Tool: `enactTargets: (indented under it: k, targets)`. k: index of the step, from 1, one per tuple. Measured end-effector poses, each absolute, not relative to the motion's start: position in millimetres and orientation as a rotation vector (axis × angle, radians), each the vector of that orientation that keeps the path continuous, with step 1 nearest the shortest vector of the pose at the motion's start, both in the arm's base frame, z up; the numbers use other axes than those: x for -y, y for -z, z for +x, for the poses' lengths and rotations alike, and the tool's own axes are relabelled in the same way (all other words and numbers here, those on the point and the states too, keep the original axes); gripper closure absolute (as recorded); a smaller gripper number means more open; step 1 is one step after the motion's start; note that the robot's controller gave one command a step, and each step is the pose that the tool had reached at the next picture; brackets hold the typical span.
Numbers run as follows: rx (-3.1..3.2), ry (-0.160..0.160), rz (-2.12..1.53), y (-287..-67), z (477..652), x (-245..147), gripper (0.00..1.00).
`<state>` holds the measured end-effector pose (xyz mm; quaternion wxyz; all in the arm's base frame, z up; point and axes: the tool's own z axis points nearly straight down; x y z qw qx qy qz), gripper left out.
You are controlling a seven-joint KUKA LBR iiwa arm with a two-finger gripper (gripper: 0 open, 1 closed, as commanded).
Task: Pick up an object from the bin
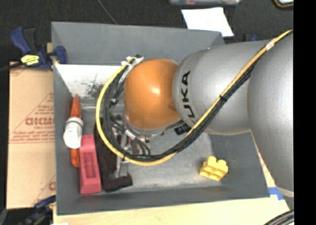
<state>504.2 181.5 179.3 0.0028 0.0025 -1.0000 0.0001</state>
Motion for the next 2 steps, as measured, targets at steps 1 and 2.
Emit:
enactTargets:
  k: [1,2]
  targets:
    - [3.144,0.002,-0.001,-184,506.0,-180,0.00]
    - [3.105,0.004,-0.484,-87,477.7,-161,0.00]
